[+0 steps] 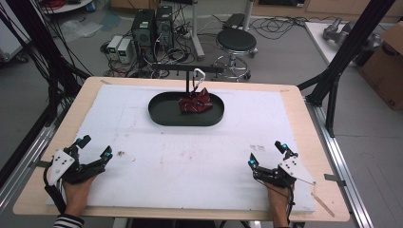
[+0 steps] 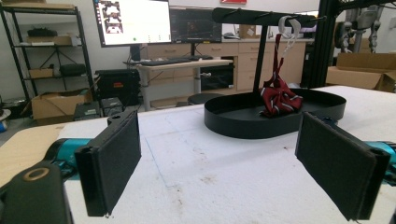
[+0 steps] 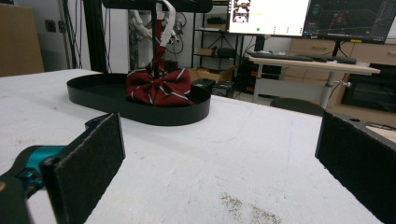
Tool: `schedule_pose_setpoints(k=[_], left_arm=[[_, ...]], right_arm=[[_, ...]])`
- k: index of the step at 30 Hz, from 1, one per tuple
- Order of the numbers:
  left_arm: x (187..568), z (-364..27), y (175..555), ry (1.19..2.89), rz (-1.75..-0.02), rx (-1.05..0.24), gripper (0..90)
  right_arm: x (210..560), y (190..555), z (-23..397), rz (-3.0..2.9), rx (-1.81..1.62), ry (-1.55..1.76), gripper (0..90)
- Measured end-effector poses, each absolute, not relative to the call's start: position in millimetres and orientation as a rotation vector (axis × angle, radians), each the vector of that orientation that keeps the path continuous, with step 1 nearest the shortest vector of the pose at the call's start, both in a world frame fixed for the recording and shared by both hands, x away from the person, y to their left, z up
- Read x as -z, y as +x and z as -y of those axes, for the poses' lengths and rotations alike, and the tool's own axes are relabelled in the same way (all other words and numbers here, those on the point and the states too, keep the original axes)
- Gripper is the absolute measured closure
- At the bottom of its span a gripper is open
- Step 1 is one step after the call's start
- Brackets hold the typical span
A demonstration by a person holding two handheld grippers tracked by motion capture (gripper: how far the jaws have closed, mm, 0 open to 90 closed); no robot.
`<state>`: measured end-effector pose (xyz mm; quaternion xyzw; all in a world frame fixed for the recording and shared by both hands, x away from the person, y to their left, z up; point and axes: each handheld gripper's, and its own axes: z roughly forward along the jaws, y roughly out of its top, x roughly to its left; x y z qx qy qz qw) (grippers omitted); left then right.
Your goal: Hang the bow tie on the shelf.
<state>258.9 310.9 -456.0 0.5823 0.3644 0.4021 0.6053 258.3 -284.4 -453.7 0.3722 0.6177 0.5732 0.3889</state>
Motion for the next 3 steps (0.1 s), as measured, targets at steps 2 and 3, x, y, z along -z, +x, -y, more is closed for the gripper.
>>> schedule_pose_setpoints(k=[2, 3], left_arm=[[456.0, -310.9, 259.0, 1.348, -0.843, -0.929, 14.6], [456.0, -310.9, 259.0, 1.348, -0.843, -0.929, 14.6]], right_arm=[[453.7, 257.9, 283.6, -1.574, -1.455, 0.948, 0.4], [453.7, 257.9, 283.6, -1.574, -1.455, 0.948, 0.4]])
